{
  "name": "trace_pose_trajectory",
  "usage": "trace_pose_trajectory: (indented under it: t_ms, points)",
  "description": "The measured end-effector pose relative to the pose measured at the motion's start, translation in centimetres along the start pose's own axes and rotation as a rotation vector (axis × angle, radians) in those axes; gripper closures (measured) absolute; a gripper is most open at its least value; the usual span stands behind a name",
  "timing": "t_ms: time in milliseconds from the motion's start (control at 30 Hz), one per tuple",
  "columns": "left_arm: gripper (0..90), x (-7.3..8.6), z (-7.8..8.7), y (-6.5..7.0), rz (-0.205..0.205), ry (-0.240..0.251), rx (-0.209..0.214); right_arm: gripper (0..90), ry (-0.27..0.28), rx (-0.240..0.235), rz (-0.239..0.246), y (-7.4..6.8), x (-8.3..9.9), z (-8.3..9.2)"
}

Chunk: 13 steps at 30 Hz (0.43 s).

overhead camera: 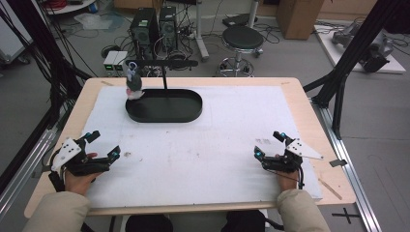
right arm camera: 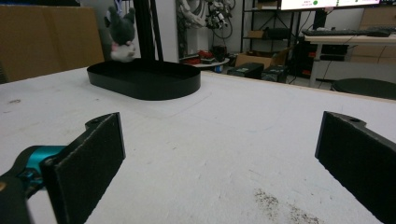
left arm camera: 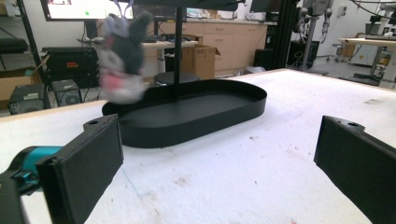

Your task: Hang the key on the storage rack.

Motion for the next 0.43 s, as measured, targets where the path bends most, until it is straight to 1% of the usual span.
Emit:
trace_pose_trajectory:
  t_ms: [100,133,167,200,233,267,433]
  points:
    - [1.7,0.7,0.1,0.0,-0.009,-0.023,-0.007,0.6,-0.001,0.000,-0.001,0.0,0.0,0.0]
    - [1.7,1.1,0.1,0.0,-0.007,-0.033,-0.015,0.6,-0.002,0.000,-0.001,-0.1,0.0,0.0]
    - [1.7,1.1,0.2,0.0,0.000,-0.020,-0.027,0.6,-0.004,-0.001,0.002,0.0,0.0,0.0]
    - [1.7,1.1,0.3,0.0,-0.002,-0.008,-0.030,0.6,-0.008,-0.003,-0.009,-0.1,0.0,0.0]
    - [1.7,1.2,0.4,0.0,0.005,-0.002,-0.033,0.6,-0.008,-0.003,-0.009,-0.1,0.0,0.0]
    - [1.7,1.2,0.5,0.1,-0.005,0.012,-0.037,0.6,-0.008,-0.001,-0.005,0.0,0.0,0.0]
    - [1.7,1.3,0.7,0.2,-0.018,0.027,-0.040,0.6,-0.016,0.001,0.001,-0.1,0.0,-0.1]
Point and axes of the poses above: each handheld gripper's, and its own axes: z roughly backward along the jaws, x roughly out of its underside, y roughly to its right, the point moved 1 cm from there along -z, roughly forward along the jaws, and after that the axes turned 15 degrees about -x, right-handed, at the moved point
